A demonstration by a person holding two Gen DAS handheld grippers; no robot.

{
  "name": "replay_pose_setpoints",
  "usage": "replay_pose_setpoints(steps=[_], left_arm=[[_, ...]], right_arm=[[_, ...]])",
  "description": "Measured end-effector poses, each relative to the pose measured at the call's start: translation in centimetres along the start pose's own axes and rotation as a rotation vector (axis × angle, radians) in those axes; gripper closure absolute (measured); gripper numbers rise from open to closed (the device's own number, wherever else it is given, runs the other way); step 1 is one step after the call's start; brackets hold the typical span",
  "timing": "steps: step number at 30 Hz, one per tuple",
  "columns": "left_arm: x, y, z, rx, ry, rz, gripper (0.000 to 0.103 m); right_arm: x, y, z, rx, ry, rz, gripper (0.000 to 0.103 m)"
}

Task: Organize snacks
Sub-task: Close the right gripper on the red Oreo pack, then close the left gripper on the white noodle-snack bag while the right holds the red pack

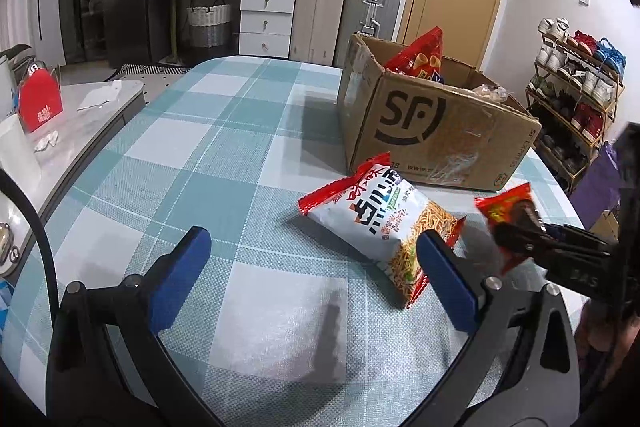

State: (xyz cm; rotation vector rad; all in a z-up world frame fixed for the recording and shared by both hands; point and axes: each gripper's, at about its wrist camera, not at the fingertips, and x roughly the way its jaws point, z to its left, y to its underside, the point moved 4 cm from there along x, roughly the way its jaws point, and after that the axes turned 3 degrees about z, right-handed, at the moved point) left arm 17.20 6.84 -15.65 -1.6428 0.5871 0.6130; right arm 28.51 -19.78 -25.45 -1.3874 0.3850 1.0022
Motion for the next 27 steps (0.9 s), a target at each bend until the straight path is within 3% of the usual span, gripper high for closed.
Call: replay_pose_setpoints(steps=[8,19,24,27], left_arm=[[0.7,0.2,0.1,-0.009,0.014,0.032,0.000],[2.2,0.4,-0.2,0.012,-0.013,0.095,0.000],[2.0,0.1,-1.2,0.008,0.034,0.063,0.001],[2.6,-0.6,-2.4,0.003,0.060,0.102,0.001]], right_arm=[[-2.7,1.4,-0.3,0.056,-0.043,-0.101,0.061],[-4.9,2.2,-1.6,0.082,-0.092,-0.167,0.061],[-6.1,2.5,-2.3,0.117,-0.125,-0.227,0.061],[-6.2,2.4,-2.6,0.139,-0.147,-0.230,0.060]])
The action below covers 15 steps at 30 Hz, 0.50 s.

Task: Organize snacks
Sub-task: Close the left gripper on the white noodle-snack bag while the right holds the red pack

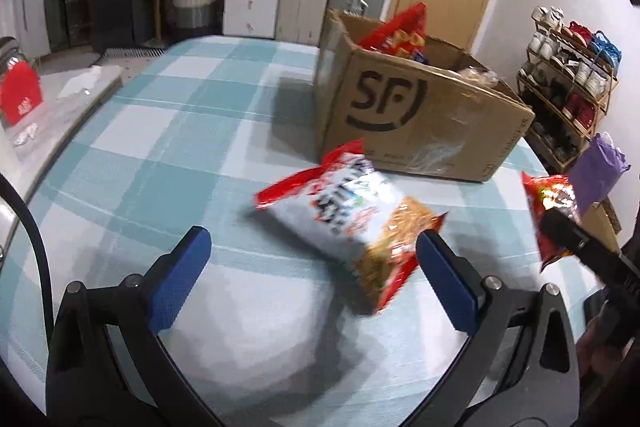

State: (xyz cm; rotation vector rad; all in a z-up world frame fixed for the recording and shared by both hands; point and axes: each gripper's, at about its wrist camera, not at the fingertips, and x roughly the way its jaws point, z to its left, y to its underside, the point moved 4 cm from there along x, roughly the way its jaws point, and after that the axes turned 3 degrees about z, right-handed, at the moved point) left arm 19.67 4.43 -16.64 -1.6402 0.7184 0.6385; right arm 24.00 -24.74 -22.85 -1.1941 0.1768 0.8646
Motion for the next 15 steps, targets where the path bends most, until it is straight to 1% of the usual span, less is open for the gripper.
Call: replay_pose_setpoints(steps=[3,4,5,7,8,9,11,15], left_arm=[[1.2,-1.1,-0.8,-0.052,0.021,0.059,0.001],[1.5,-1.4,-0.9,-0.068,0.015,0.071,0.001],[2.1,-1.7,-1.0,-0.082,-0.008,0.095,0.001],[3.3,-2.2,-0.9,-0.124,-0.084,0.150,0.001],[3.6,-2.3,-0.7,-0.150,-0.099,0.163,0.001],[4.0,-2.4,-0.6,-0.184,-0.095,0.179,0.001],[4.7,-2.7,-0.7,-0.220,-0.079,0.196,0.001],[5.7,-3.2,-1.4,-0.220,-0.118,0.206,0.003]], right_arm=[[-0.1,-0.1,-0.2,0.014,-0.021,-0.005,0.061],[-0.2,-0.1,-0.2,0.019,-0.025,-0.007,0.061],[-0.3,-0.1,-0.3,0.022,-0.031,-0.010,0.060],[-0.4,-0.2,-0.4,0.030,-0.040,-0.017,0.060],[-0.5,-0.2,-0.5,0.033,-0.044,-0.022,0.060],[-0.5,-0.2,-0.5,0.036,-0.048,-0.025,0.060],[-0.6,-0.2,-0.5,0.033,-0.048,-0.030,0.060],[-0.6,-0.1,-0.1,0.011,-0.047,-0.034,0.060]])
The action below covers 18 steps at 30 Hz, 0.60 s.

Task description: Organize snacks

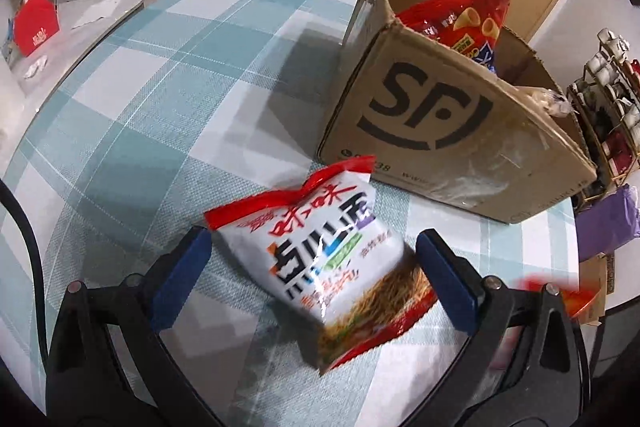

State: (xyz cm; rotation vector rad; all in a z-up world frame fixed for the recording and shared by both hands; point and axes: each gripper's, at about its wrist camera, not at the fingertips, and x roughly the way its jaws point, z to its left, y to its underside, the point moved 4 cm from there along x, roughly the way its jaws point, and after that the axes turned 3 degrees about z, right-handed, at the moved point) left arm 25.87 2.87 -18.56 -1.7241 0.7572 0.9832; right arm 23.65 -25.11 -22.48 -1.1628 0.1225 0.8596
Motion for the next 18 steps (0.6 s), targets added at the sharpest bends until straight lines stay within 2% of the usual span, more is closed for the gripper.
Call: replay_pose_setpoints(steps=[4,6,8,12,15,18], left_arm=[[0.4,0.5,-0.6,0.021,0.012,0.008,0.015],[0.5,0.7,-0.9,0.041,0.003,0.006,0.034],[0.4,0.7,-1.0,0.057,0.032,0.005,0.043],[0.1,1.1,-0.9,0.097,0.065,0.004,0.053],[-0.3,1.4,-0.4,0.128,0.092,0.003,0.056],[-0.9,1.8,0.3,0.142,0.121,0.013,0.060]], right_arm=[[-0.1,0.0,0.4,-0.019,-0.004,-0.009,0.060],[-0.1,0.0,0.5,-0.020,-0.009,-0.006,0.060],[0.1,-0.1,0.4,-0.017,-0.013,-0.002,0.061],[0.0,-0.1,-0.2,0.013,-0.013,-0.004,0.061],[0.0,0.0,-1.1,0.060,-0.008,0.003,0.060],[-0.1,0.0,-1.8,0.098,0.004,0.001,0.050]])
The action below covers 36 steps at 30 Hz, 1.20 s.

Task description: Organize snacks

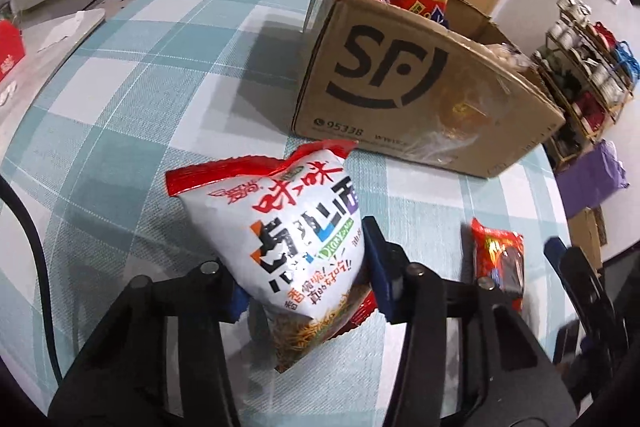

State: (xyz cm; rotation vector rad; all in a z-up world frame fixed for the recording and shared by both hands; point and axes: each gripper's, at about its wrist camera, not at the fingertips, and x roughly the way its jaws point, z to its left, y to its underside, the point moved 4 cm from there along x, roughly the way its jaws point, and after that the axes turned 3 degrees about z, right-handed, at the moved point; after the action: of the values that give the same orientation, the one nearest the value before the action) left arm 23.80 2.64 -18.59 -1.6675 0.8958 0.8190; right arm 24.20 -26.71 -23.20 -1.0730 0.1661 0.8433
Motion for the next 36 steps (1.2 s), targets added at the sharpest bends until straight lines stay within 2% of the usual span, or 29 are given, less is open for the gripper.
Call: replay_pose_setpoints(steps=[2,4,11,16,20,23,25,30,36], left_arm=[[-0.5,0.2,0.7,-0.002,0.005,0.004,0.062],[-1.1,0.4,1.4,-0.006,0.015,0.007,0.063],[-2.7,1.8,3.1,0.010,0.073,-0.008,0.066],[-2.9,2.6,3.7,0.011,0.115,-0.002,0.067],[-3.3,2.9,4.3,0.012,0.129,-0.011,0.067],[-4.0,3.1,4.4,0.019,0.139,-0.026,0.067],[-4.6,3.2,4.6,0.024,0.141,-0.037,0.067],[-5.4,3.5,5.5,0.017,0.135,-0.048,0.067],[-6.4,3.5,5.9,0.020,0.142,-0.057,0.067]], right_arm=[[0.0,0.0,-0.2,0.010,0.014,0.001,0.046],[0.3,0.1,-0.2,0.007,0.035,0.020,0.035],[2.5,1.1,1.5,-0.095,0.170,0.137,0.034],[4.8,2.0,1.5,-0.102,0.265,0.243,0.034],[5.9,2.1,2.3,-0.163,0.334,0.269,0.033],[6.8,2.1,3.0,-0.214,0.369,0.298,0.035],[7.3,2.2,3.5,-0.275,0.410,0.312,0.051],[7.4,2.7,4.0,-0.332,0.399,0.321,0.055],[5.7,2.1,4.0,-0.265,0.306,0.281,0.055]])
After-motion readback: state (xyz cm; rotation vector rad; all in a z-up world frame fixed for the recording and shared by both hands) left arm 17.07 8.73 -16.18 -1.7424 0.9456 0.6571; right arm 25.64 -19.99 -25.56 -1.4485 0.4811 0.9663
